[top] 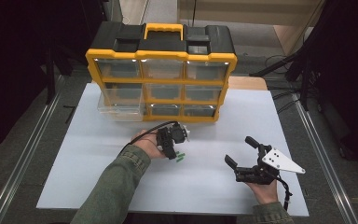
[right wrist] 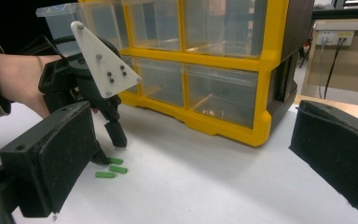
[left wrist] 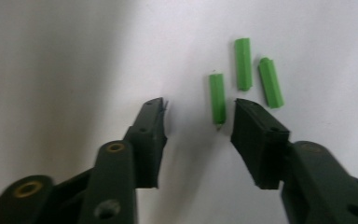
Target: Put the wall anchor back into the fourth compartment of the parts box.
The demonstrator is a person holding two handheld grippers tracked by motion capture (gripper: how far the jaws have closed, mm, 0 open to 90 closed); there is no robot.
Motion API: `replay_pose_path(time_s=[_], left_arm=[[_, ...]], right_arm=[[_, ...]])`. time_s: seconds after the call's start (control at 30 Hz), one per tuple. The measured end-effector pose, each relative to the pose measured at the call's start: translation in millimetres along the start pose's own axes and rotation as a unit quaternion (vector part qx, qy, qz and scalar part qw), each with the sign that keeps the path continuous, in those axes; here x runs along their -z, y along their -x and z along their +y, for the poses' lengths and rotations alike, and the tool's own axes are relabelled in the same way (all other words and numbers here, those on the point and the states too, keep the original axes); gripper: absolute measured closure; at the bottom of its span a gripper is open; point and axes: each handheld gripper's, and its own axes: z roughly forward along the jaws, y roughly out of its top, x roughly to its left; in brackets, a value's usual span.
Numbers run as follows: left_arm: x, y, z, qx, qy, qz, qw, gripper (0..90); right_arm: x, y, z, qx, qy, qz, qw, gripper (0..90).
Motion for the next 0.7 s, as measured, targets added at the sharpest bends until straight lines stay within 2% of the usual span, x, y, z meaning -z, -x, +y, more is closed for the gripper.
replay_pose_path(time_s=[0.1,0.13,0.17,0.2,0.23,0.27,0.3,0.33,0.4,0.47,0.5,0.53,0.63,0.7], left_arm=[[0.1,-1.7,1.5,0.004,0.002,-0.016,0.9999,66.9],[-0.3,-0.2,1.5,0.018,0.003,-0.023,0.9996,72.4],[0.7,-2.4,3.1,0.000,-0.001,-0.016,0.9999,77.1],[-0.1,-3.0,3.5,0.004,0.000,-0.022,0.9998,81.2],[-0.7,-1.9,3.4,0.018,0.000,-0.028,0.9994,83.5],[0.0,-4.3,4.4,0.002,-0.003,-0.024,0.9997,83.6],[0.0,-4.4,4.6,0.002,-0.003,-0.024,0.9997,83.9],[-0.5,-2.7,4.1,0.016,-0.003,-0.030,0.9994,83.9],[0.4,-4.7,4.7,0.000,-0.005,-0.025,0.9997,83.9],[1.5,-4.5,4.2,-0.001,-0.002,-0.024,0.9997,83.9],[2.8,-2.9,3.8,0.011,-0.004,-0.028,0.9995,83.9],[4.2,-4.0,4.0,0.000,-0.003,-0.025,0.9997,83.9],[10.4,-0.7,4.3,0.009,-0.006,-0.026,0.9996,84.0],[16.1,0.6,4.8,0.001,-0.005,-0.025,0.9997,83.9]], right_arm=[[0.0,-0.3,0.0,0.002,-0.001,0.000,1.0000,0.6],[0.1,-0.5,-0.1,0.001,-0.001,0.000,1.0000,0.5],[0.1,-0.5,-0.1,0.000,-0.001,0.000,1.0000,0.5],[0.1,-0.6,-0.1,0.000,-0.001,0.000,1.0000,0.5],[0.2,-0.5,-0.1,0.000,-0.001,0.001,1.0000,0.6],[0.2,-0.5,-0.1,0.000,-0.001,0.001,1.0000,0.6],[0.3,-0.5,-0.1,0.000,-0.001,0.001,1.0000,0.6],[0.3,-0.4,-0.1,0.000,-0.002,0.001,1.0000,0.6],[0.4,-0.4,-0.2,0.000,-0.002,0.001,1.0000,0.5],[0.4,-0.4,-0.2,-0.001,-0.002,0.000,1.0000,0.5],[0.4,-0.4,-0.3,-0.001,-0.002,0.001,1.0000,0.6],[0.4,-0.6,-0.3,-0.002,-0.003,0.001,1.0000,0.5],[0.3,-0.7,-0.3,-0.002,-0.003,0.001,1.0000,0.6],[0.2,-0.8,-0.3,-0.001,-0.003,0.001,1.0000,0.6]])
